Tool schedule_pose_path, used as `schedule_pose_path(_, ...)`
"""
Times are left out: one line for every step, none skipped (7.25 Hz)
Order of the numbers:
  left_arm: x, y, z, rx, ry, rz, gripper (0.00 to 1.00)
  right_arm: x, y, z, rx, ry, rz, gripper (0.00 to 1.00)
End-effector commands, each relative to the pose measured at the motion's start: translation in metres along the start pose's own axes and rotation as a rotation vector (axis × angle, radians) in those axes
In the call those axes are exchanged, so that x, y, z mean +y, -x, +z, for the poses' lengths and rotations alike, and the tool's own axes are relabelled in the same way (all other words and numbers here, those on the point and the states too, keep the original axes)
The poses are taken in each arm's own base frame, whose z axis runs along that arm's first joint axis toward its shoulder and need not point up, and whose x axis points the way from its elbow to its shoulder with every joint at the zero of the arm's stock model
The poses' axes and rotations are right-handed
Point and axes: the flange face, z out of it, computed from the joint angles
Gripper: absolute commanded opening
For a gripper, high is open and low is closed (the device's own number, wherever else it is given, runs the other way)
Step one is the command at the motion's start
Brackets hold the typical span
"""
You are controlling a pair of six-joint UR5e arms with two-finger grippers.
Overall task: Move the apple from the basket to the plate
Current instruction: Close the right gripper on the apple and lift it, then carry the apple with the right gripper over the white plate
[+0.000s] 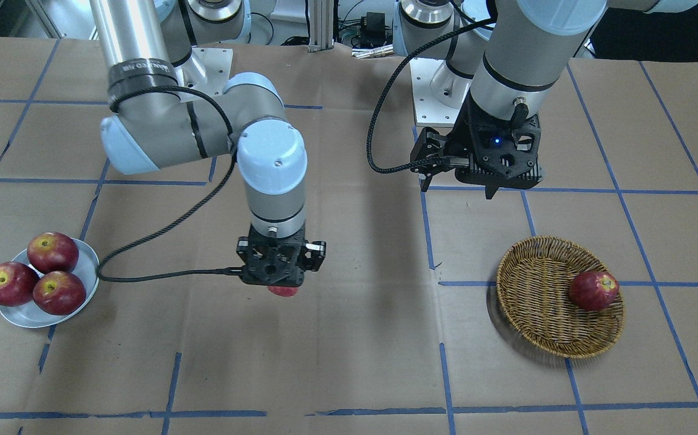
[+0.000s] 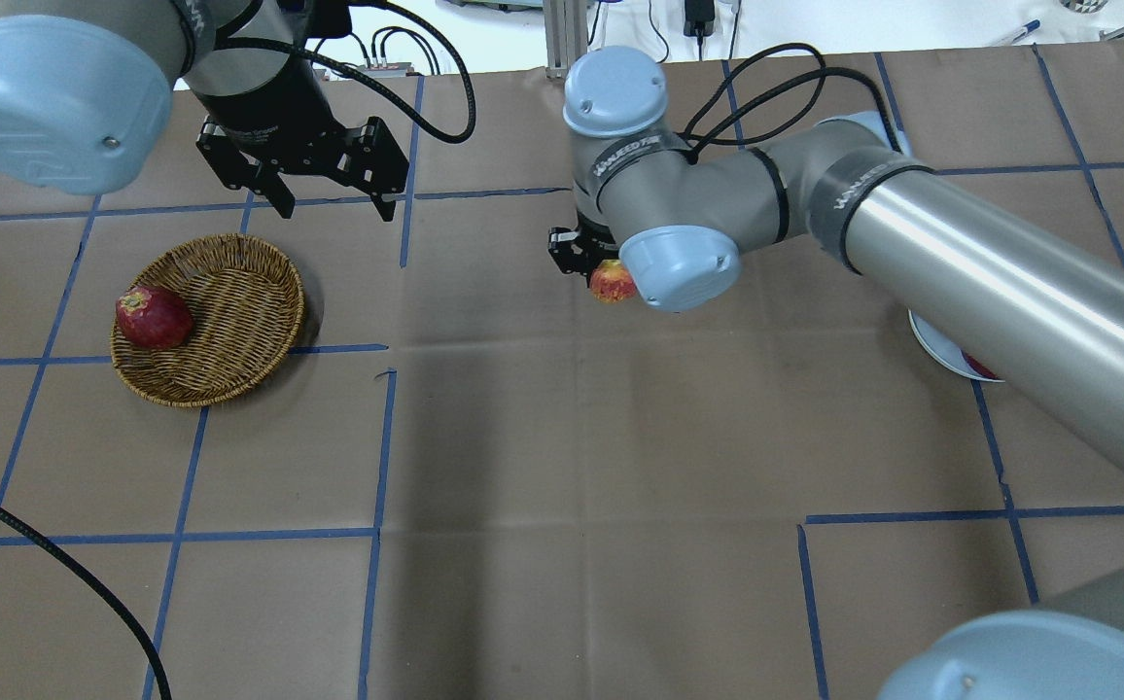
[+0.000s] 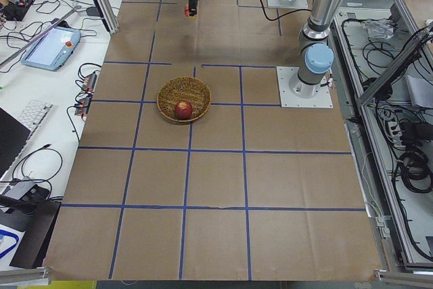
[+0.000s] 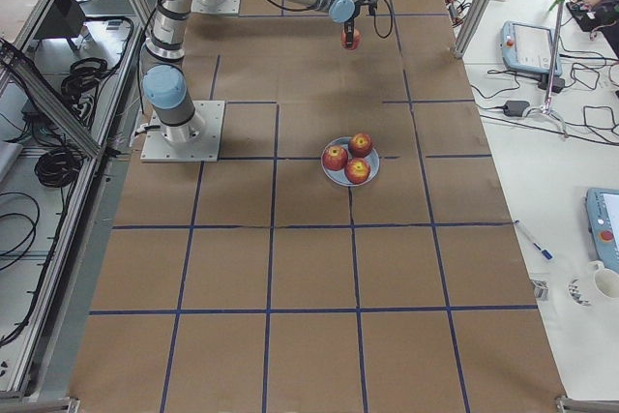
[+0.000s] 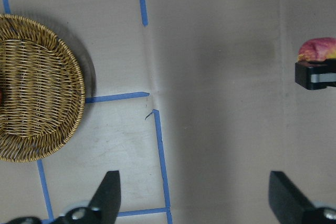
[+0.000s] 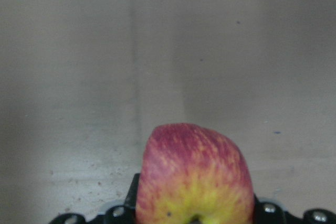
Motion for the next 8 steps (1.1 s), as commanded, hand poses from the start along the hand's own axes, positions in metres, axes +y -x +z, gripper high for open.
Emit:
schedule_pose_path(0.000,0.000,0.000,0.000,0.000,0.000,0.98,-0.024,-0.123,-0.056,0.017,0.030,-0.033,0.60)
schedule_pose_path(0.000,0.000,0.000,0.000,-0.001,-0.001,0.98,-0.034,-0.186,-0.068,0.021,0.019,-0.072,0.60)
schedule_pose_path(0.000,0.000,0.000,0.000,-0.001,0.000,0.98,-0.037,-0.239,-0.074,0.030,0.015,-0.091,0.60)
schedule_pose_path(-0.001,0.000,0.001,0.000,0.000,0.000,0.98,-0.041,-0.290,-0.076,0.036,0.015,-0.088,0.60)
schedule_pose_path(-0.001,0.000,0.002,0.000,0.002,-0.002,0.98,-0.041,-0.343,-0.071,0.036,0.028,-0.096,0.59)
schedule_pose_path(-0.001,0.000,0.003,0.000,0.003,-0.002,0.98,-0.032,-0.389,-0.058,0.028,0.053,-0.130,0.59)
schedule_pose_path(-0.001,0.000,0.003,0.000,0.003,-0.002,0.98,-0.019,-0.422,-0.036,0.003,0.074,-0.141,0.59)
schedule_pose_path(-0.001,0.000,0.003,0.000,0.003,0.000,0.98,-0.010,-0.441,-0.019,0.004,0.071,-0.145,0.59)
